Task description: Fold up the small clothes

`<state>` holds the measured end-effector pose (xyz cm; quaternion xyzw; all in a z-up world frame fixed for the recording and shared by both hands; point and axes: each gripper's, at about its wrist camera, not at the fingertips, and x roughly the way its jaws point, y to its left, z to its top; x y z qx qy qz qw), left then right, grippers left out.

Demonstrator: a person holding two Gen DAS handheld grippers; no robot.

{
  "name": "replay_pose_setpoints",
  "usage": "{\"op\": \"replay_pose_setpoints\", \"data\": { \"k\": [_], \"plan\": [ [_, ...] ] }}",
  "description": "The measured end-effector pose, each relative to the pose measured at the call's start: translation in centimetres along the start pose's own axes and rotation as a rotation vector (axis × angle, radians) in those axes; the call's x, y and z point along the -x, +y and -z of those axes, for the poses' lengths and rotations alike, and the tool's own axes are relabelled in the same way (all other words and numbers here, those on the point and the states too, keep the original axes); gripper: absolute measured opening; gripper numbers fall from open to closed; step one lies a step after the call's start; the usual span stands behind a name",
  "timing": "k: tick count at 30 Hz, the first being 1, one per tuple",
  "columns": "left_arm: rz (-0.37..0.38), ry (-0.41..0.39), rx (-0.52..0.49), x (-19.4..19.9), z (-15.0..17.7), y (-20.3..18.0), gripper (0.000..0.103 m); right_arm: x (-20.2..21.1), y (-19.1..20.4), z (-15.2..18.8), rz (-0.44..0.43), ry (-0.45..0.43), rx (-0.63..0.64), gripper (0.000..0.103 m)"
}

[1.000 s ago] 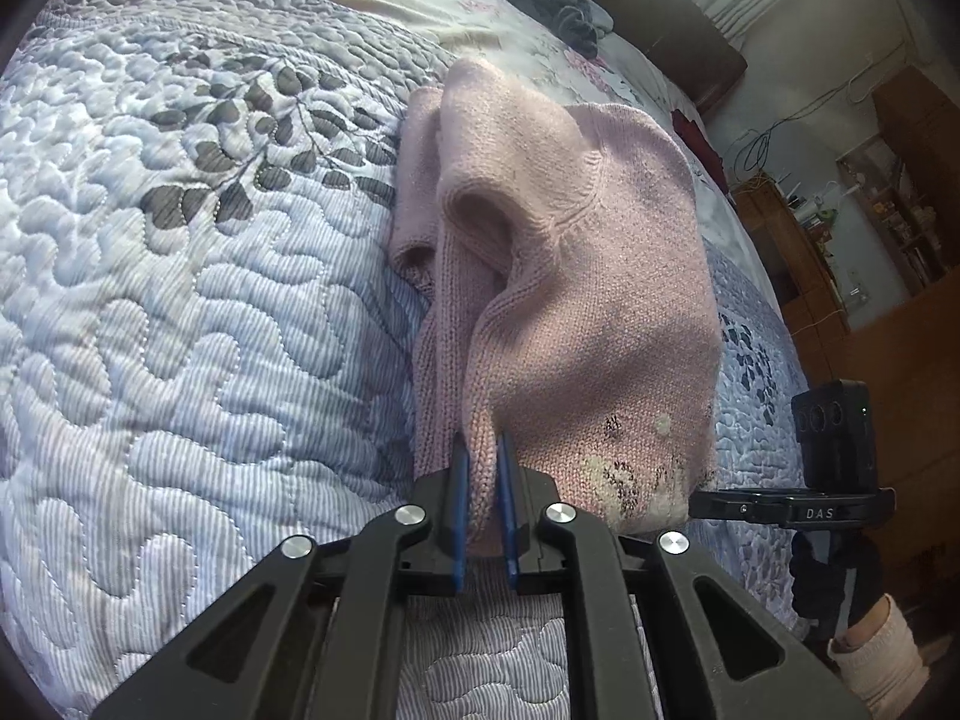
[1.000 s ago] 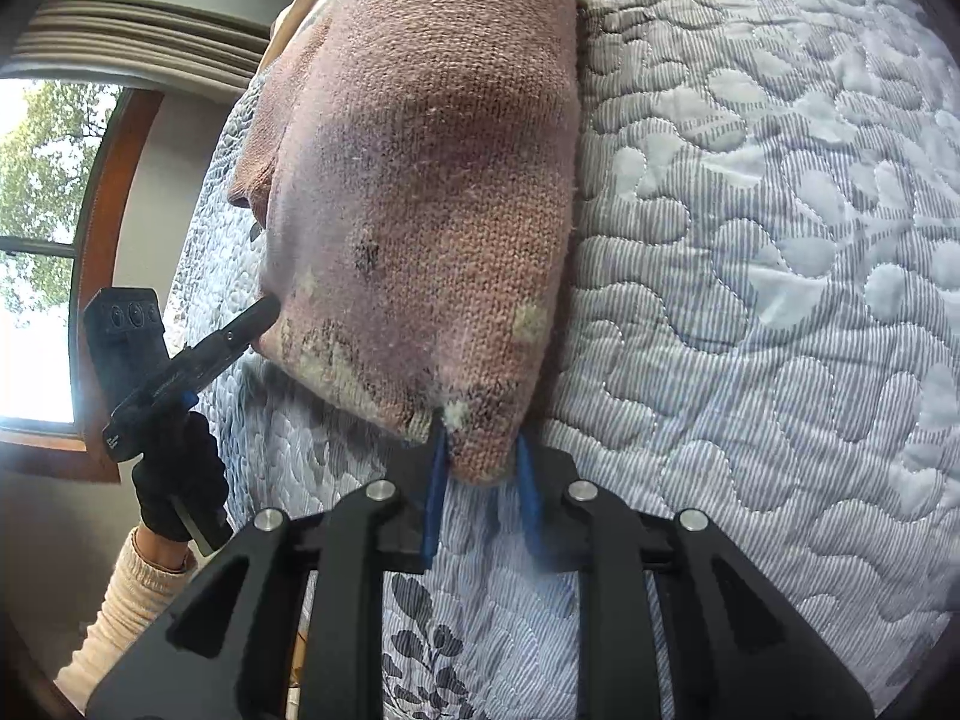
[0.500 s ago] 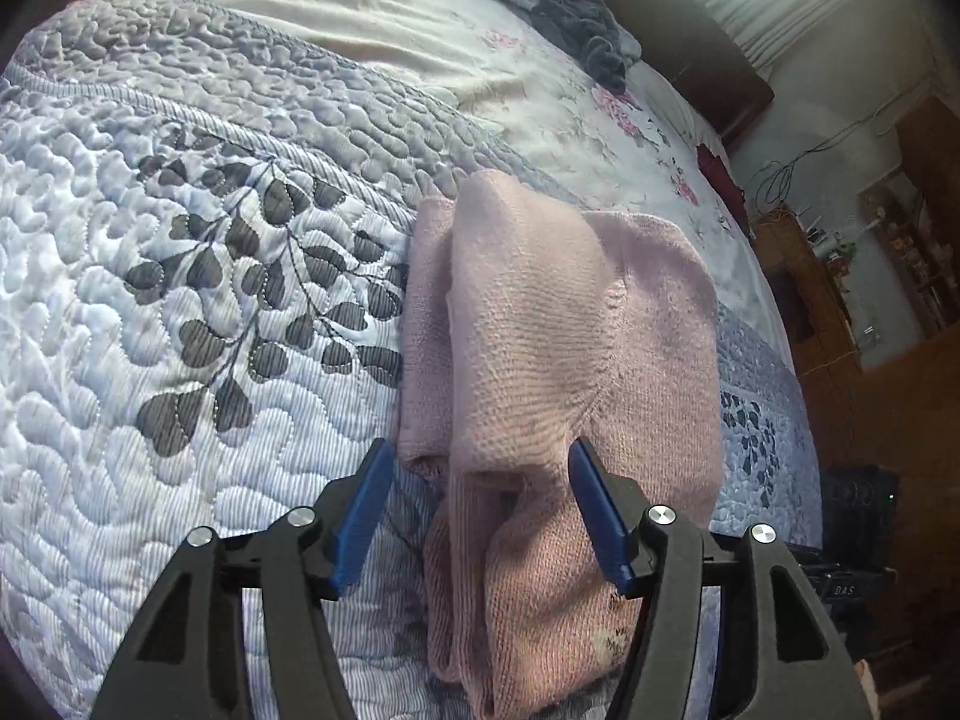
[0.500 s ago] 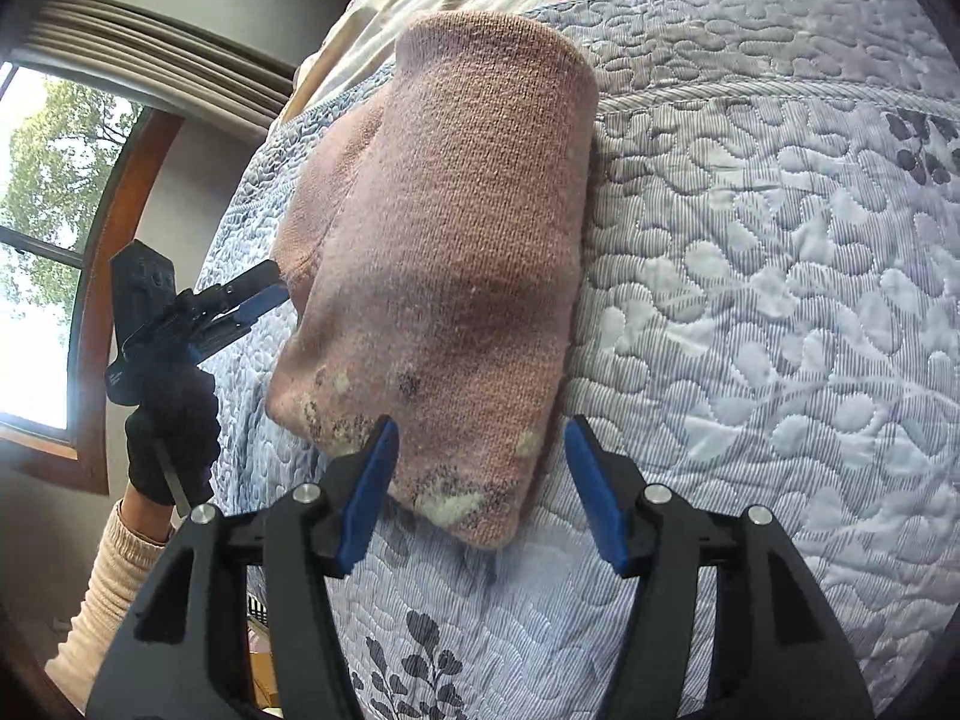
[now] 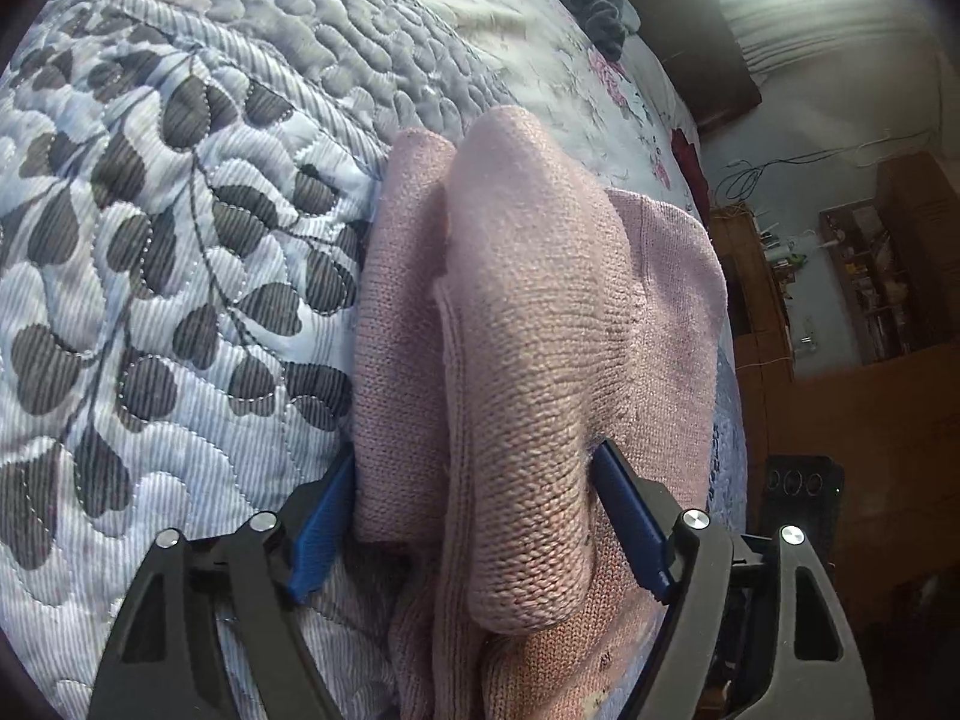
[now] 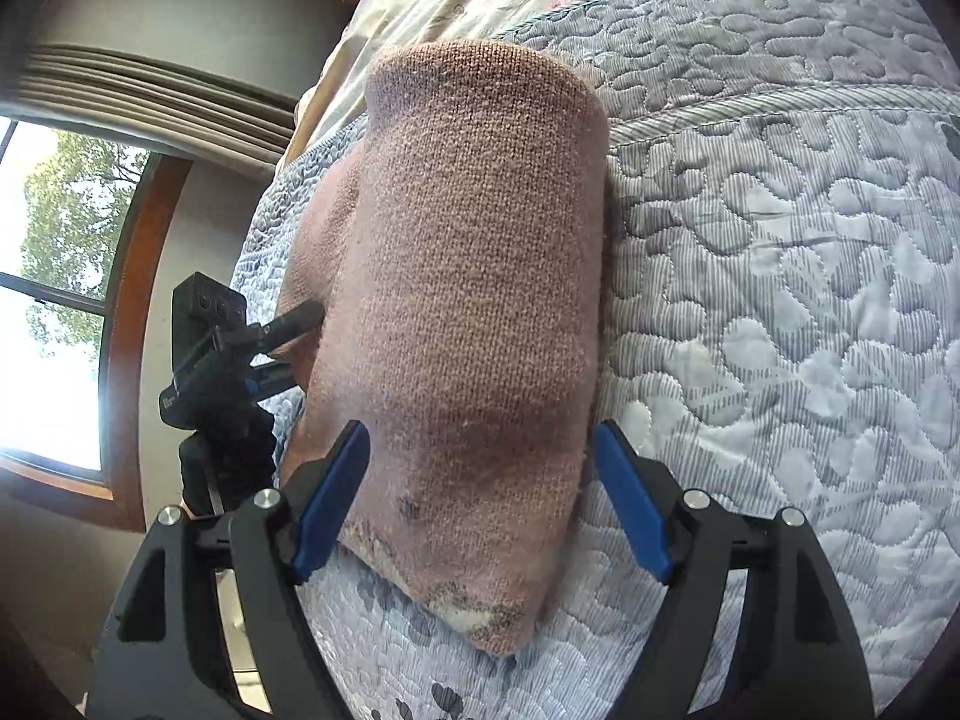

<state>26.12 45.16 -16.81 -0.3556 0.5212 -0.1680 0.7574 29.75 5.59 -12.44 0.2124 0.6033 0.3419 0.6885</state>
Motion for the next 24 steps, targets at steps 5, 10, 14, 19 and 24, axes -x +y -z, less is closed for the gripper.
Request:
{"op": "replay_pose_setpoints", "data": {
  "k": [5,10,14,19,24],
  "plan": [
    [0.039,0.030,-0.028,-1.0,0.4,-0.6,0.067,-2.5,-0.9,-2.0,-0.041,0.007,-0.054,0.090],
    [0.069,0.002,-0.011,-0.9,1.3,0.1,0.053,-4.1,-1.3,-2.8,-0.100,-0.008,-0.084,0.081],
    [0.106,-0.040,-0.007,-0.4,2.3,-0.8,0.048,-1.9,-0.7,-1.7,-0.116,-0.041,-0.044,0.056],
    [0.190,-0.073,-0.035,0.3,4.2,-4.4,0.047,2.2,0.5,-0.5,-0.129,-0.061,0.011,0.041],
    [0.231,-0.034,-0.080,-1.0,7.7,-9.5,0.047,8.4,-0.1,2.3,-0.099,-0.086,0.037,0.041]
  ]
}}
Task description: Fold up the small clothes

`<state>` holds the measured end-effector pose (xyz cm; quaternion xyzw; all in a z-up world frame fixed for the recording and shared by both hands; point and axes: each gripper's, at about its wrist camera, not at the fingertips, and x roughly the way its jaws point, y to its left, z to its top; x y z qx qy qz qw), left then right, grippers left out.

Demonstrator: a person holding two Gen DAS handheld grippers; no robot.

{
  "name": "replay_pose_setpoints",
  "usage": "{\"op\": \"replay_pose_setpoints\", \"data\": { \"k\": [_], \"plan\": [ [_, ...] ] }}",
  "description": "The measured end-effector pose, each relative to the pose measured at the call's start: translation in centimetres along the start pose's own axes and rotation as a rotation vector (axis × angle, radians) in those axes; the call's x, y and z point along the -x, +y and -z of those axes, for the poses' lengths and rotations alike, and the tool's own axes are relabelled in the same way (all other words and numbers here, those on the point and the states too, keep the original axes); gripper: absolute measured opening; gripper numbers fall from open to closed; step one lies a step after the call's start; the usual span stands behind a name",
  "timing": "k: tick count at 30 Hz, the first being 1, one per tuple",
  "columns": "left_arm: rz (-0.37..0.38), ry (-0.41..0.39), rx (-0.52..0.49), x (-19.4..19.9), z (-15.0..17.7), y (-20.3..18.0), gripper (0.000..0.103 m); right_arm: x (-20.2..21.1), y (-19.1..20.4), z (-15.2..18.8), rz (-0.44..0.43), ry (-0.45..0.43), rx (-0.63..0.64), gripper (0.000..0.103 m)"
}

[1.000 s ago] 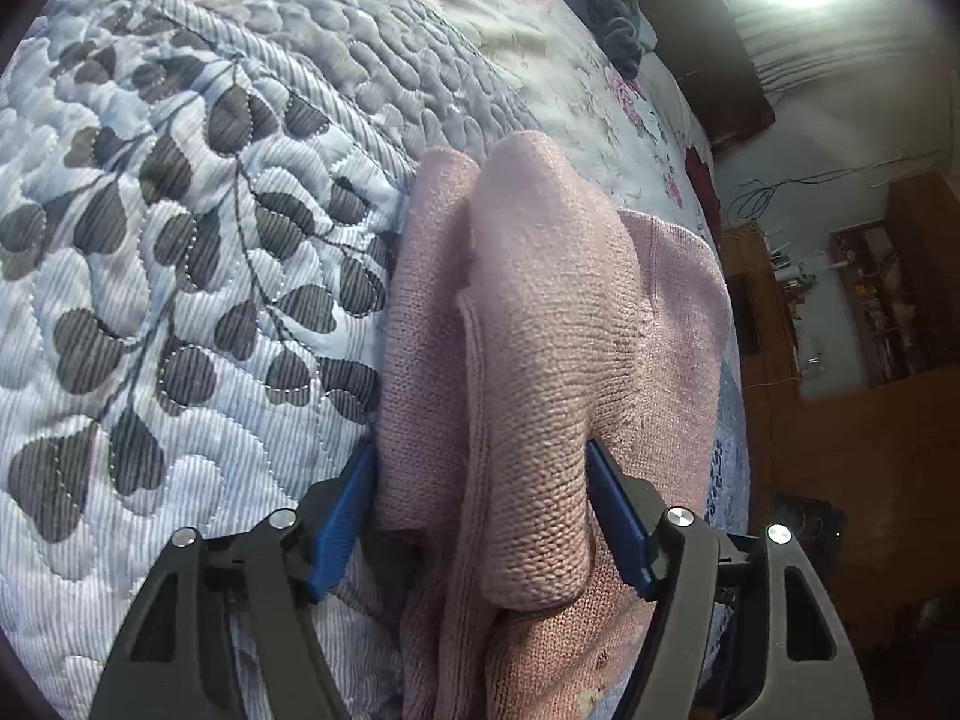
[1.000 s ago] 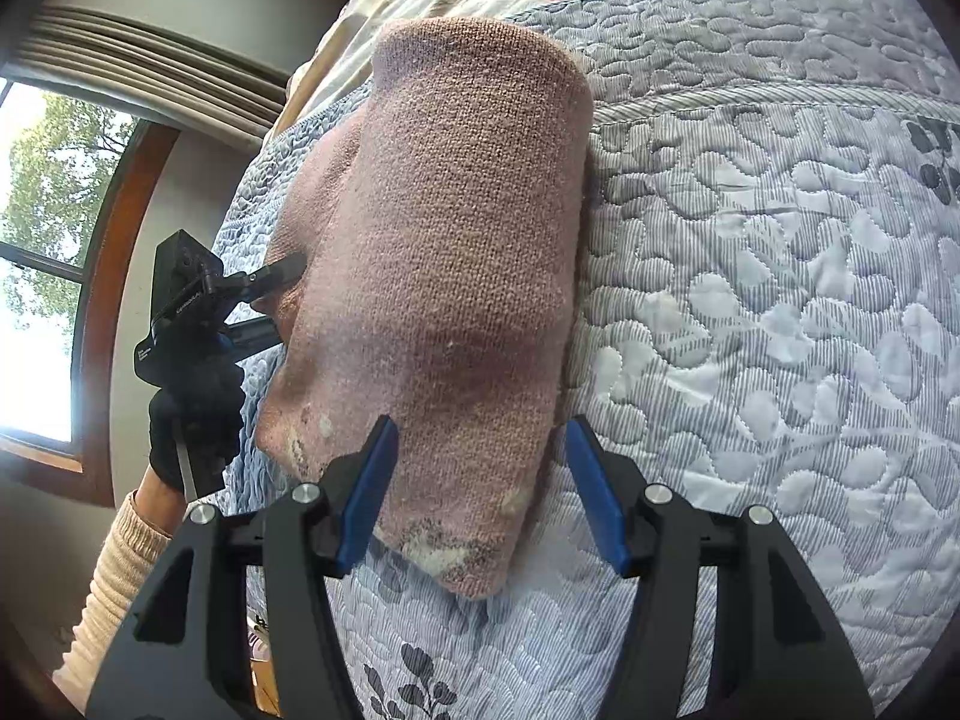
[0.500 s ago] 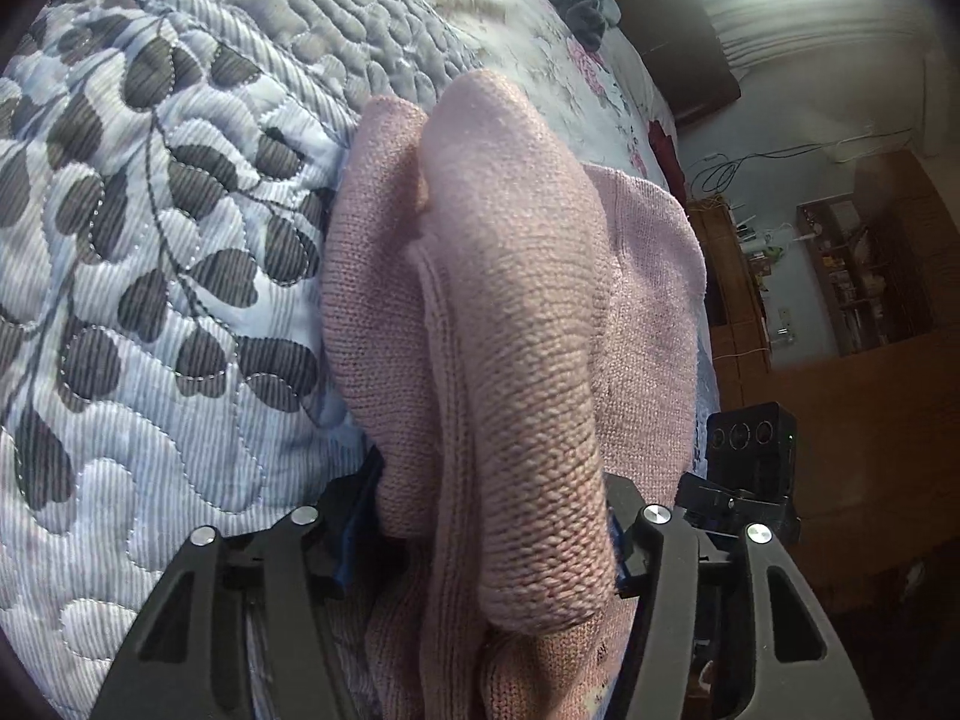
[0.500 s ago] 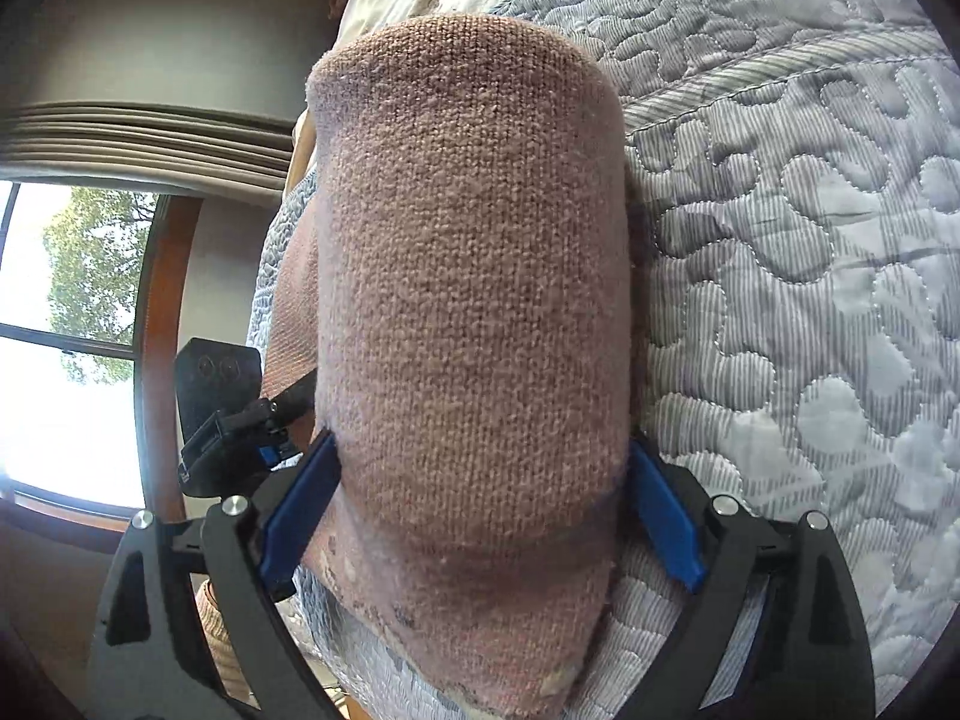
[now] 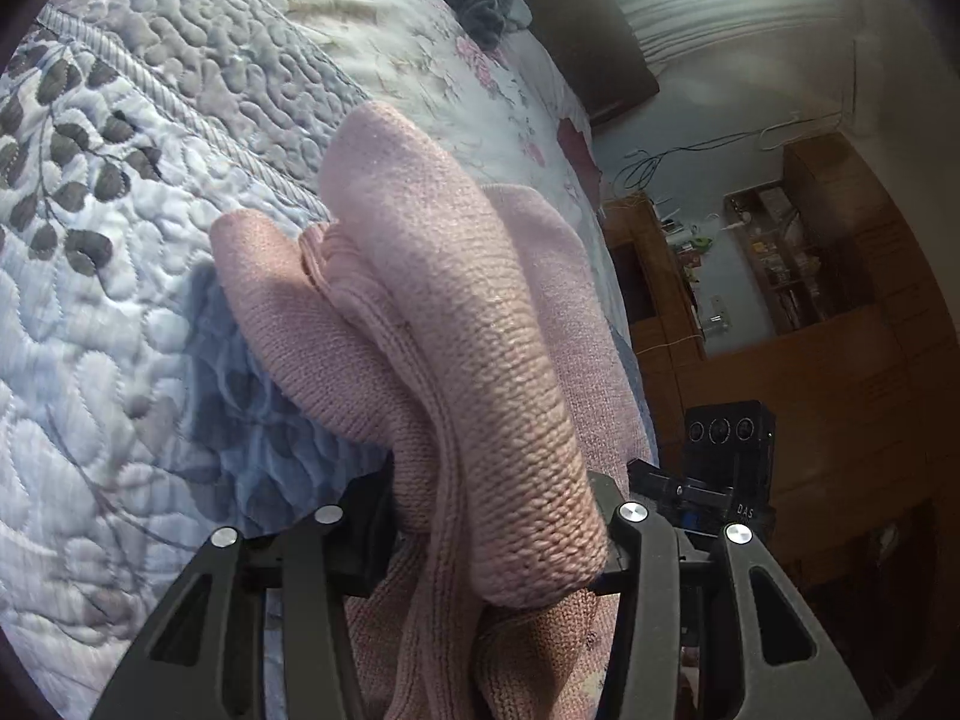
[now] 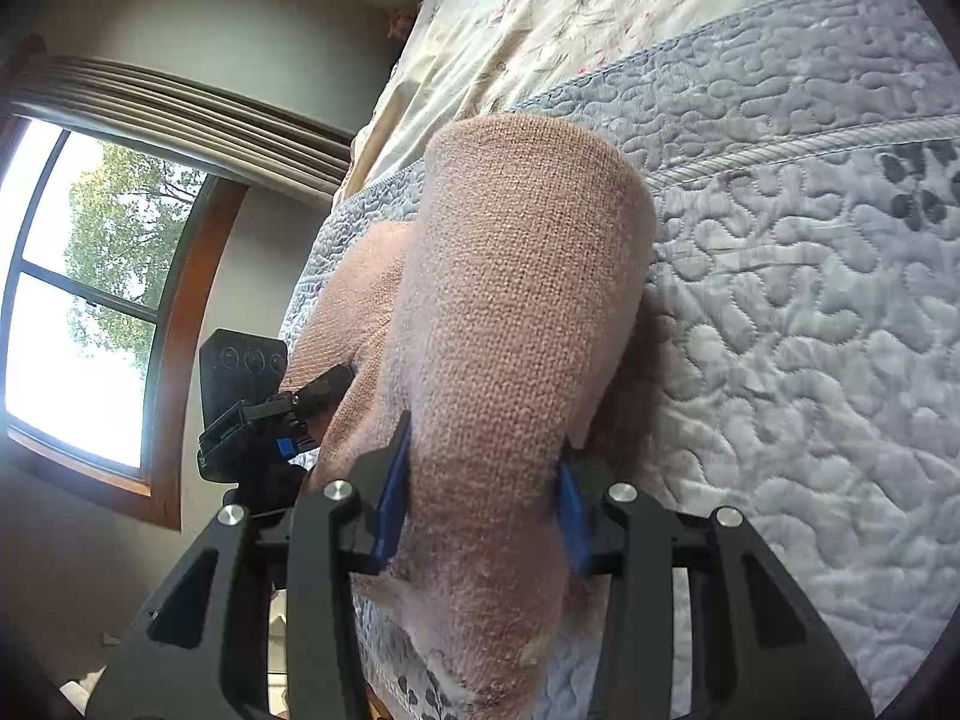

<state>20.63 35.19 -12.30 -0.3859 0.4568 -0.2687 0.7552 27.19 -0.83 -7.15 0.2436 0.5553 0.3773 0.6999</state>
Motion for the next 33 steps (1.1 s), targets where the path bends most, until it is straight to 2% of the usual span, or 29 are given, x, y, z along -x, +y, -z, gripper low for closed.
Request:
{"op": "replay_pose_setpoints", "data": {
  "k": [4,8,10,13,15,17,22,23,25,27,33],
  "plan": [
    [0.057,0.005,-0.042,-2.5,3.0,-3.9,0.047,5.9,-0.5,3.0,0.024,-0.029,0.015,0.040],
    [0.058,0.005,-0.084,-4.9,6.6,-6.0,0.047,9.5,-2.8,5.8,0.062,-0.044,0.006,0.040],
    [0.026,0.015,-0.090,-6.1,8.2,-5.8,0.047,10.0,-4.5,6.8,0.088,-0.040,-0.012,0.040],
    [-0.045,0.048,-0.068,-7.9,10.0,-3.8,0.048,8.5,-7.1,8.4,0.128,0.001,-0.043,0.041],
    [-0.076,0.051,-0.042,-8.5,10.8,-1.9,0.049,8.1,-8.5,9.7,0.106,-0.001,-0.061,0.045],
    [-0.064,0.039,-0.032,-8.4,11.3,-1.1,0.049,8.0,-8.9,10.2,0.079,-0.013,-0.073,0.047],
    [-0.157,0.039,-0.006,-7.4,11.7,-2.6,0.055,8.6,-8.0,11.0,0.125,-0.005,-0.058,0.062],
    [-0.179,0.033,-0.004,-6.9,12.0,-2.9,0.055,9.1,-8.0,11.5,0.131,-0.005,-0.065,0.068],
    [-0.227,0.012,-0.042,-5.7,12.7,-4.1,0.054,10.0,-8.2,12.6,0.135,-0.009,-0.074,0.068],
    [-0.309,-0.016,-0.114,-4.6,13.9,-5.6,0.054,10.8,-8.2,13.7,0.141,-0.011,-0.080,0.068],
    [-0.401,-0.080,-0.269,-2.3,18.1,-10.5,0.054,9.5,-8.2,16.0,0.166,0.025,-0.085,0.068]
  ]
}}
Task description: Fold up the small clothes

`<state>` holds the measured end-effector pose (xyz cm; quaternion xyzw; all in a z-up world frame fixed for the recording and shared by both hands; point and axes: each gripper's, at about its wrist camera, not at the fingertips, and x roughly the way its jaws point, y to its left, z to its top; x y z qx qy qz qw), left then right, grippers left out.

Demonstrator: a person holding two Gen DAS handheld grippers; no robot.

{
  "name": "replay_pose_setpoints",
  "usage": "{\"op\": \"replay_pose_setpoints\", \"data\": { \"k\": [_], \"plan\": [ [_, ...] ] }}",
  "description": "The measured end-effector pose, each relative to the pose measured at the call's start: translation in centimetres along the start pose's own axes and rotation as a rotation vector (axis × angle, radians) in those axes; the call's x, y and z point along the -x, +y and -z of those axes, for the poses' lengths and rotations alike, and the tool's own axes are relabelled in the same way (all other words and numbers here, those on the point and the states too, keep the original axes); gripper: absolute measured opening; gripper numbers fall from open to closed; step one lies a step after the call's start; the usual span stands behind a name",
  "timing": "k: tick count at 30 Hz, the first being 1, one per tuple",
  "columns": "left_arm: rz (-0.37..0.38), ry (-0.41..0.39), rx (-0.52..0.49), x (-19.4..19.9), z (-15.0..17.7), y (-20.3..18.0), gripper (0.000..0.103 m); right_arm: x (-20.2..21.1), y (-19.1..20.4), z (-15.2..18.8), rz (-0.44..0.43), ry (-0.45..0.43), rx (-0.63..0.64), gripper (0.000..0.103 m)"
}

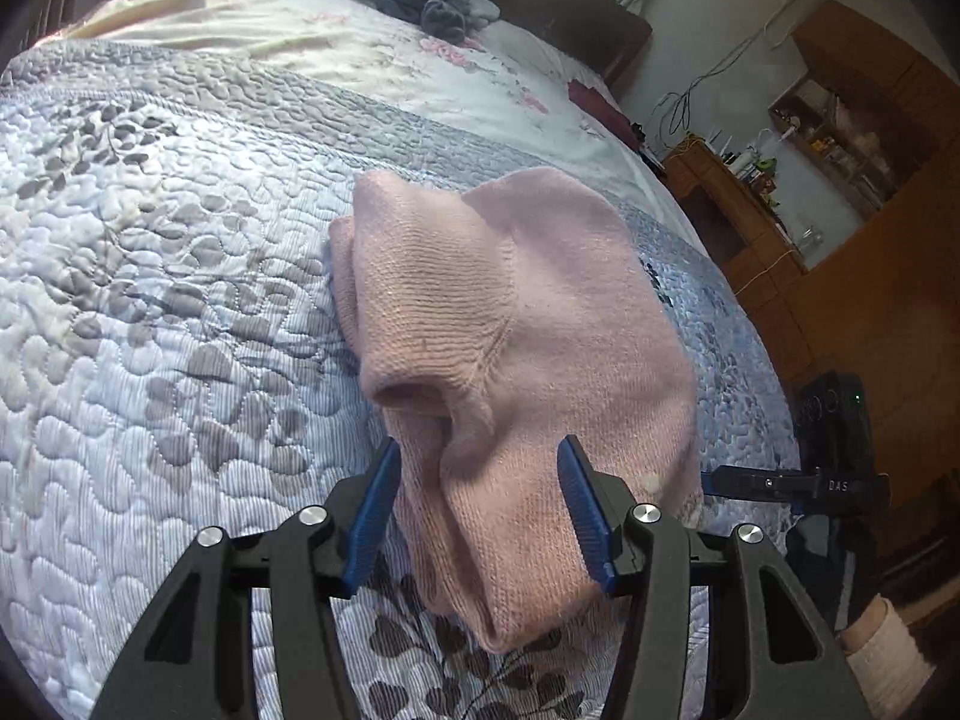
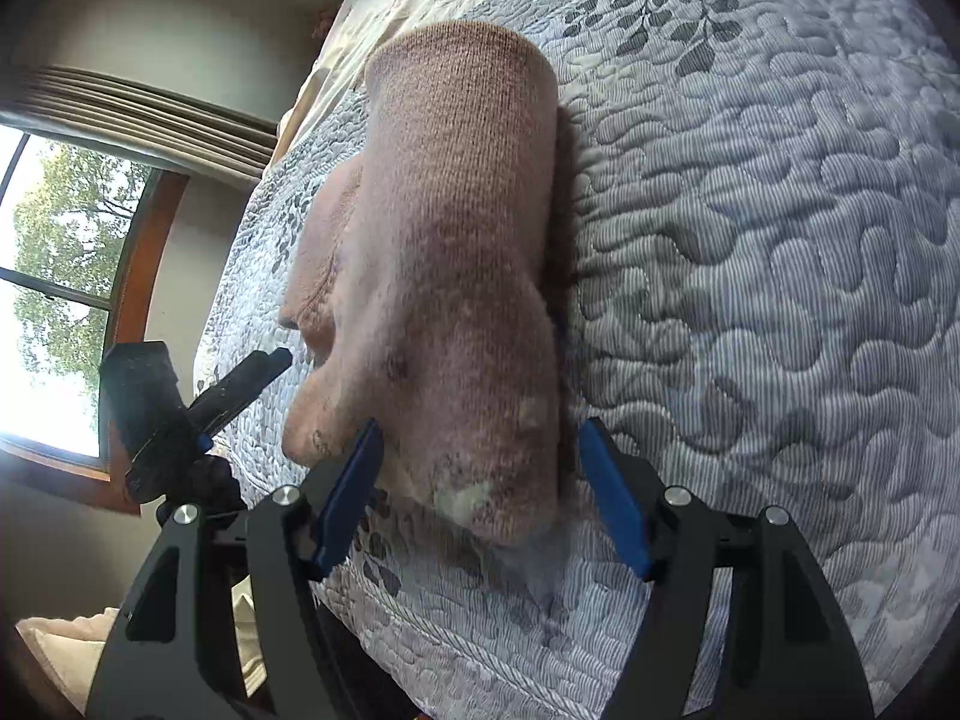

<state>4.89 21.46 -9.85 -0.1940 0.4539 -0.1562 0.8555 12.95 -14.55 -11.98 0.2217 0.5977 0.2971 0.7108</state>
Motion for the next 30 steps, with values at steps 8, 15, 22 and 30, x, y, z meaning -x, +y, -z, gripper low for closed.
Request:
{"op": "replay_pose_setpoints", "data": {
  "k": [8,15,22,30],
  "plan": [
    [-0.136,0.068,-0.092,-2.1,2.5,-1.4,0.054,-1.5,-0.5,0.5,-0.040,0.050,-0.035,0.022],
    [-0.137,0.092,-0.064,-3.6,3.4,0.5,0.058,-2.1,-1.1,1.6,0.058,0.060,0.006,0.021],
    [-0.172,0.094,-0.080,-2.7,3.5,-0.3,0.058,-1.2,-1.3,2.2,0.087,0.024,-0.017,0.034],
    [-0.285,0.075,-0.109,2.0,4.5,-3.3,0.075,3.0,3.6,6.0,0.377,-0.121,0.072,0.086]
  ]
}}
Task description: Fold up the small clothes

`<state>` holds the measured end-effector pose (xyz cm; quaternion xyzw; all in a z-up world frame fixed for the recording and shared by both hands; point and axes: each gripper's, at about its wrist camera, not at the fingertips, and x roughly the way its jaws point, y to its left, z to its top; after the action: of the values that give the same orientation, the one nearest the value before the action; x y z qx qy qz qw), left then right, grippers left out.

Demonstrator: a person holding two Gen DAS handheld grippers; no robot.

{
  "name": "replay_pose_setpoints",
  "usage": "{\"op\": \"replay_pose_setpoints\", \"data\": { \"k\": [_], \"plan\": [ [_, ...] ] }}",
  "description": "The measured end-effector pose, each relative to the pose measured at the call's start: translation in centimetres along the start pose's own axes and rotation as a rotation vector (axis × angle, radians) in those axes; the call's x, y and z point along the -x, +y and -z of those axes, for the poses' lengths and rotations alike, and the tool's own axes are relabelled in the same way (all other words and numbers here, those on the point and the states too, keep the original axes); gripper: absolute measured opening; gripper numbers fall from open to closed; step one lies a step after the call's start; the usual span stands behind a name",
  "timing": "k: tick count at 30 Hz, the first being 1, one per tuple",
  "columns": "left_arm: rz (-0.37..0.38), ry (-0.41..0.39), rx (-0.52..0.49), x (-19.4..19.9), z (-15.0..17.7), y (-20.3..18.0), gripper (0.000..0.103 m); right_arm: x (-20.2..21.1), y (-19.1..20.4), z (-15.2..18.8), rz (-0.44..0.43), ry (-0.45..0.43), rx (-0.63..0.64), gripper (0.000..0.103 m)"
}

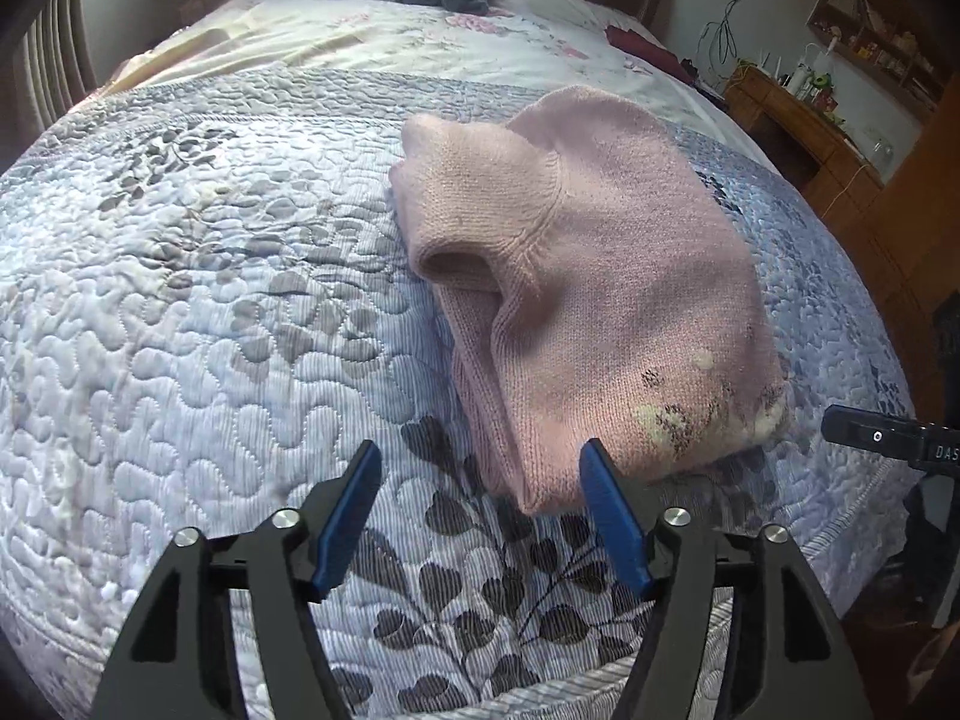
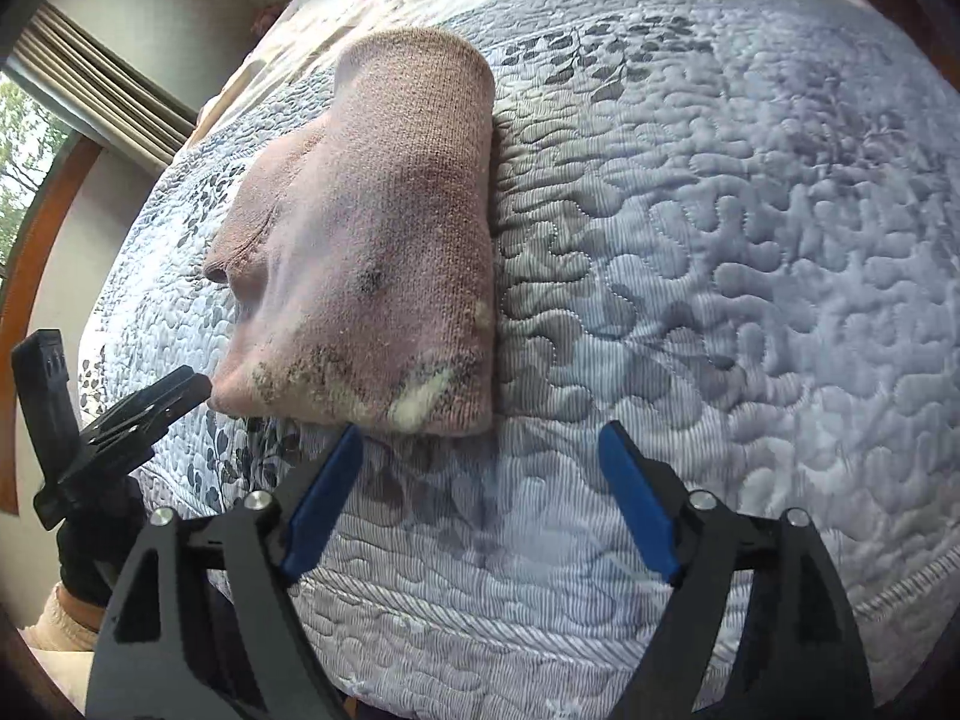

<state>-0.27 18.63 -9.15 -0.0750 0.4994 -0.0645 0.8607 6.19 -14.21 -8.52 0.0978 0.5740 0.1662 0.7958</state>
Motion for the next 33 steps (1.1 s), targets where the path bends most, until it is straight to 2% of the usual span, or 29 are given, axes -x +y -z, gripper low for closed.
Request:
{"op": "replay_pose_setpoints", "data": {
  "k": [4,6,13,20,23,27,33],
  "plan": [
    [0.002,-0.007,0.031,2.8,1.2,-0.3,0.078,1.9,2.5,1.7,0.137,-0.033,0.061,0.091],
    [-0.007,-0.003,0.043,4.0,1.7,-0.6,0.079,2.7,3.3,2.5,0.175,-0.039,0.088,0.091],
    [-0.055,-0.019,0.056,7.4,2.9,-1.4,0.082,5.6,7.1,4.4,0.182,-0.072,0.111,0.093],
    [-0.096,-0.048,0.042,10.1,3.2,-2.3,0.084,7.8,9.7,5.1,0.285,-0.139,0.121,0.098],
    [-0.118,-0.061,0.029,10.7,3.2,-2.5,0.085,8.1,10.3,5.1,0.332,-0.154,0.125,0.099],
    [-0.128,-0.068,0.022,11.1,3.3,-2.8,0.085,8.6,10.5,5.2,0.324,-0.167,0.111,0.099],
    [-0.145,-0.084,-0.018,11.8,3.5,-3.9,0.085,8.7,10.9,5.2,0.375,-0.170,0.127,0.100]
  ]
}}
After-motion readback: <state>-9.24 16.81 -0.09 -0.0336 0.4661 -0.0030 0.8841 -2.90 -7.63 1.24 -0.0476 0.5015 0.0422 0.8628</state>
